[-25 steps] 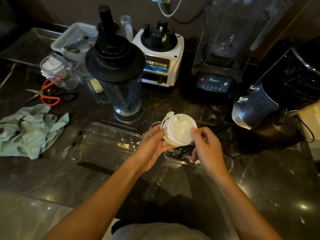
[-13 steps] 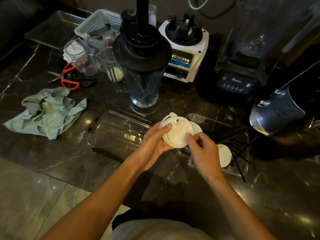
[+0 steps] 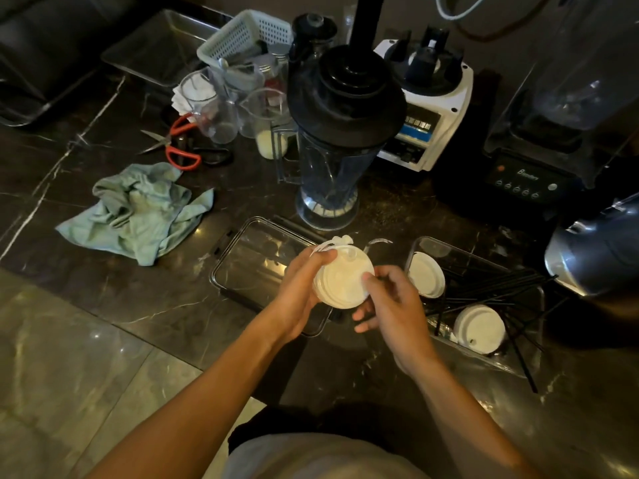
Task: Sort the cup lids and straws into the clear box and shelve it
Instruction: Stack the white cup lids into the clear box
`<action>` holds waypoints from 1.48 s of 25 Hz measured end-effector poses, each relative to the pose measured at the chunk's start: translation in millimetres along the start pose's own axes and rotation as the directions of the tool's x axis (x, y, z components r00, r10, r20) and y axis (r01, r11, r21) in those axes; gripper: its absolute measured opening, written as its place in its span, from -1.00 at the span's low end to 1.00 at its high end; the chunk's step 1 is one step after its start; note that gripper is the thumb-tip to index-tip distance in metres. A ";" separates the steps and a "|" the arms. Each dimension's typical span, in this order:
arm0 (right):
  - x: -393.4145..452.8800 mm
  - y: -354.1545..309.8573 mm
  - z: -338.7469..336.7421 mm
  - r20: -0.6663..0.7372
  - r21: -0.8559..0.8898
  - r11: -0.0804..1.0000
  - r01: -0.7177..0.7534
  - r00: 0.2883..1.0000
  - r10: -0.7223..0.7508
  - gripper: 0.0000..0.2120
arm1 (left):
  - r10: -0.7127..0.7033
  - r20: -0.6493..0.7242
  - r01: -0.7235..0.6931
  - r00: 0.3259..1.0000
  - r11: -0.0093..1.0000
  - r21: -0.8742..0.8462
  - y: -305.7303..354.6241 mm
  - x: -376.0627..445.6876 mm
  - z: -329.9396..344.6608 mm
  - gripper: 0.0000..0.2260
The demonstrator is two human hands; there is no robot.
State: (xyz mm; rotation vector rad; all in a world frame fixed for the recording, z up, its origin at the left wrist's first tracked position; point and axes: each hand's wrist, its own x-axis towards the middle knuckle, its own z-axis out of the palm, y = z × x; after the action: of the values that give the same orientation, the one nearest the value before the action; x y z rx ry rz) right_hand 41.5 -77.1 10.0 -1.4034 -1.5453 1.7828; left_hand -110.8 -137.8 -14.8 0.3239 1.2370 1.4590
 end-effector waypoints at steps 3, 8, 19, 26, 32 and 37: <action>7.4 0.8 13.9 -0.029 -0.010 1.000 -0.009 1.000 0.009 -0.80 | 0.007 -0.047 -0.007 0.999 1.000 0.011 1.5 2.5 -11.5 -0.52; 18.5 7.1 29.7 0.005 -0.063 0.998 0.004 1.000 -0.004 -0.78 | 0.009 -0.096 0.001 0.995 0.995 0.100 2.8 6.4 -30.6 -0.58; 39.8 32.7 43.2 0.023 0.005 0.984 -0.176 0.984 0.175 -0.78 | 0.018 -0.103 0.014 0.995 0.953 0.303 -16.9 25.2 -68.7 -0.80; 58.8 46.6 53.4 -0.069 -0.037 0.959 -0.282 0.958 0.279 -0.76 | 0.050 -0.224 0.078 0.973 0.846 0.528 -31.3 46.4 -93.3 -0.82; 73.4 53.9 56.7 -0.148 -0.352 0.898 -0.265 0.963 0.226 -0.87 | 0.130 -0.194 0.053 0.972 0.685 0.727 -35.8 57.8 -93.9 -0.68; 73.8 57.0 52.7 -0.120 -0.469 0.860 -0.199 0.980 0.162 -0.89 | 0.164 -0.191 0.059 0.968 0.591 0.804 -33.5 58.7 -93.5 -0.63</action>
State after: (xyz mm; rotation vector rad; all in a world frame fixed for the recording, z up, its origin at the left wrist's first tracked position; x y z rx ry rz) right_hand -17.3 -62.3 -78.3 -1.8764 -1.9599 1.4722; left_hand -182.7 -141.1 -105.0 0.8167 2.0946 0.8908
